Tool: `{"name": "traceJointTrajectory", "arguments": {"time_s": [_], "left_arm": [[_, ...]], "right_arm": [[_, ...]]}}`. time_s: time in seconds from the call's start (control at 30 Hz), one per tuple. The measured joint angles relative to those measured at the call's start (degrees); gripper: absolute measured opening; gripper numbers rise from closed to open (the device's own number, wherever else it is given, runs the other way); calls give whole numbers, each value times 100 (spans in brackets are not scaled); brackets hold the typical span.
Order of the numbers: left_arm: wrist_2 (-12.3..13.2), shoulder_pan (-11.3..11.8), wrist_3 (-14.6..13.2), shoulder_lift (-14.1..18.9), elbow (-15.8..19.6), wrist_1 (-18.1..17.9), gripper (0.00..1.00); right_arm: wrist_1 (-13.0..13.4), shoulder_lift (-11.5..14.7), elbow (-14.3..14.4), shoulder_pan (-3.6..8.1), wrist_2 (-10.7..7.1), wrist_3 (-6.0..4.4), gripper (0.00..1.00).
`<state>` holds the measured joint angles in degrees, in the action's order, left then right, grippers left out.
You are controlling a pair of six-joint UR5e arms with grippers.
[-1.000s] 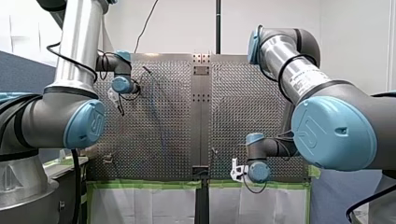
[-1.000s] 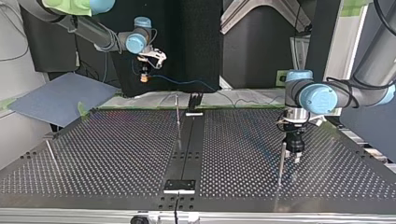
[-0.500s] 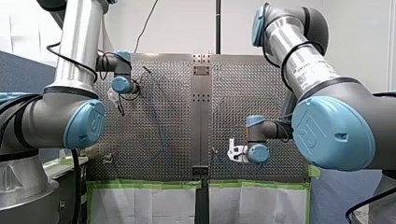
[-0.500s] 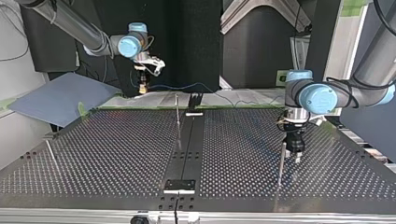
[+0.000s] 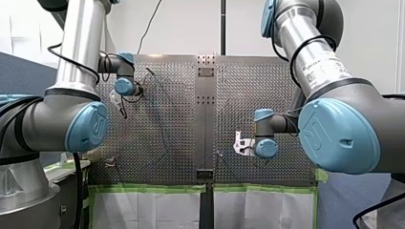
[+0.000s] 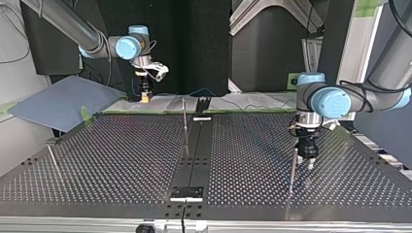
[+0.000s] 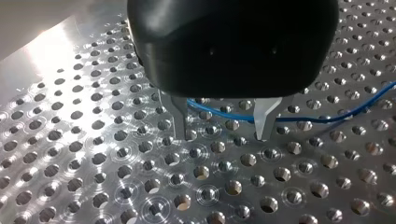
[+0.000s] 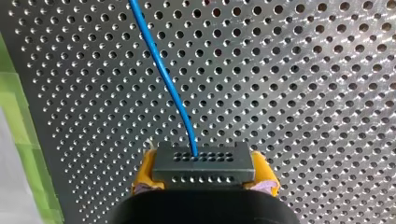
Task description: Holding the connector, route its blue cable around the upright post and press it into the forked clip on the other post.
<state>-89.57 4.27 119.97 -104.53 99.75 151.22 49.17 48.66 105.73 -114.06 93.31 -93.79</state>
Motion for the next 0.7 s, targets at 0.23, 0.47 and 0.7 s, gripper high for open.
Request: {"name": "traceJointTrajectory", "arguments": {"time_s": [0.23,0.47,0.7], "left_arm": [[-3,1,0,0,1,5,71],[-3,1,40,0,0,5,71],[-3,0,52,1,-1,5,71]], "right_arm": [[104,-28,112,25,-29,-15,0],[212,-224,127,34,-122,-14,0],[287,-371,129,37,-272,2,0]]}}
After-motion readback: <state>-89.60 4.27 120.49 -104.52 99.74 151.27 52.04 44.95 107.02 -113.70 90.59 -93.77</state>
